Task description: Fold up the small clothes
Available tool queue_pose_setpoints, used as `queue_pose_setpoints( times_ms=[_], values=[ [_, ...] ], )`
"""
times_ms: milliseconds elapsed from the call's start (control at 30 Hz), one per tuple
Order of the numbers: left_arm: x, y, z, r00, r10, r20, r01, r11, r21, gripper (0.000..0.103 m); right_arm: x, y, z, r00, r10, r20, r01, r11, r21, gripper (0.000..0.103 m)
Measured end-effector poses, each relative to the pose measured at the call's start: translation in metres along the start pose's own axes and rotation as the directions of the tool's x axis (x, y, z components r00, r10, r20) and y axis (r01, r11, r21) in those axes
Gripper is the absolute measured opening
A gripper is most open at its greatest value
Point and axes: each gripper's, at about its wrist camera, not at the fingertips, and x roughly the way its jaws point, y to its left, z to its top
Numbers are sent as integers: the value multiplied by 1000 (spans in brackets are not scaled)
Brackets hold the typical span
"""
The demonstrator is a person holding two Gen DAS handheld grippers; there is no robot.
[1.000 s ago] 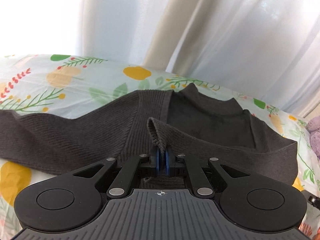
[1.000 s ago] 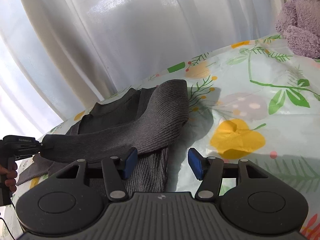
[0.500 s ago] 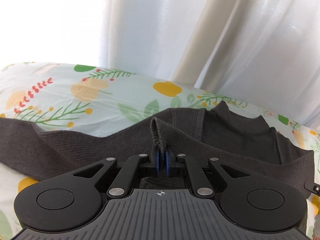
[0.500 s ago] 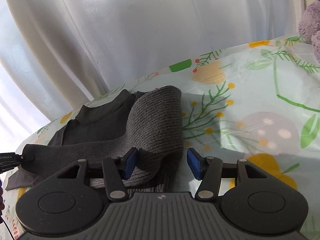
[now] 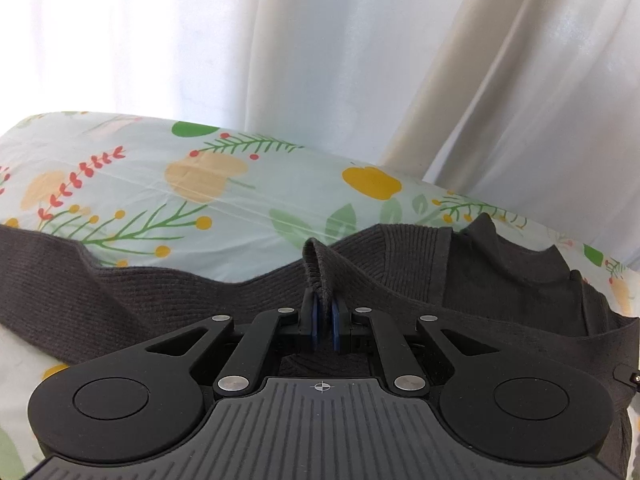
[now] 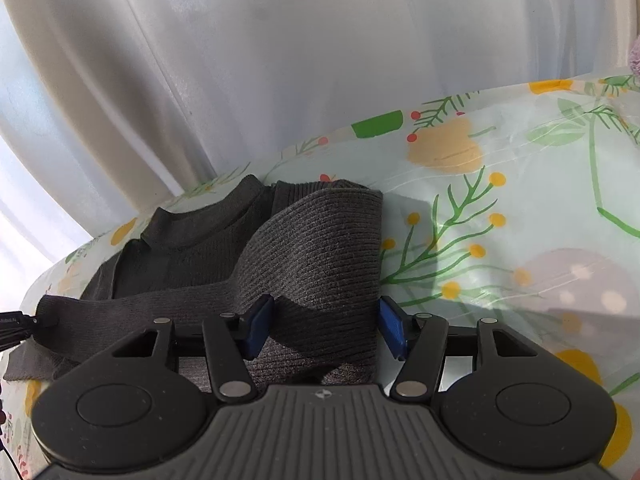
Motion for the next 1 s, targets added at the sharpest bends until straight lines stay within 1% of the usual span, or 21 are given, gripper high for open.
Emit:
queue_pose_setpoints(
  times_ms=[33,67,100,133,167,200,267,300,367,467,567,667,700,733,800,867,933,967,1000],
  values=[
    [1,-1,0,1000,-6,2,6,1000,4,8,3,2,0,1000,-6,-4,6,1000,-12,43],
    [1,-3,0,1000,-10,5,10,1000,7,8,4,3,0,1000,-14,-4,14,1000,-26,34],
    [1,-4,0,1000,-14,6,14,1000,10,8,5,7,0,1000,-28,-1,27,998,-52,29],
    [2,-6,0,1000,-20,6,20,1000,12,8,5,9,0,999,-43,8,43,996,-75,20],
    [2,-7,0,1000,-29,5,28,1000,12,8,4,11,0,998,-56,20,58,994,-96,13],
    [3,-9,-1,999,-39,3,39,999,13,8,2,12,0,997,-75,36,78,991,-112,12],
    [6,-13,-3,999,-54,-7,54,998,19,8,0,10,-1,990,-128,65,135,985,-109,11],
    [7,-16,-5,999,-48,-10,48,998,31,8,0,6,0,986,-149,72,155,983,-96,11],
    [12,-19,-10,999,-36,-18,37,998,51,8,2,-3,-1,987,-150,64,154,986,-61,11],
    [15,-14,-14,998,-47,-30,48,999,27,9,-1,-8,0,983,-165,74,170,984,-54,11],
    [18,-11,-16,997,-61,-46,61,998,2,9,0,-7,-1,971,-221,89,229,969,-90,11],
    [17,-14,-19,998,-52,-44,53,998,29,14,2,-1,-5,959,-260,114,276,949,-154,11],
    [16,-15,-19,998,-52,-43,54,998,32,20,1,1,-5,955,-271,118,288,943,-167,11],
    [15,-14,-20,998,-53,-45,54,998,31,22,1,3,-4,951,-281,125,300,937,-177,11],
    [17,-12,-22,997,-44,-57,45,999,26,30,3,7,-5,942,-308,130,329,923,-199,11],
    [16,-8,-25,998,-45,-51,46,999,17,33,6,12,-9,931,-335,148,362,901,-241,11],
    [10,0,-25,999,-28,-46,28,1000,-4,41,9,20,-12,912,-372,174,409,860,-304,18],
    [6,5,-25,999,-9,-42,8,1000,-19,47,9,23,-12,898,-397,188,438,839,-324,30],
    [0,13,-25,999,6,-33,-7,999,-39,49,8,25,-13,884,-422,203,468,820,-331,35]
  ],
)
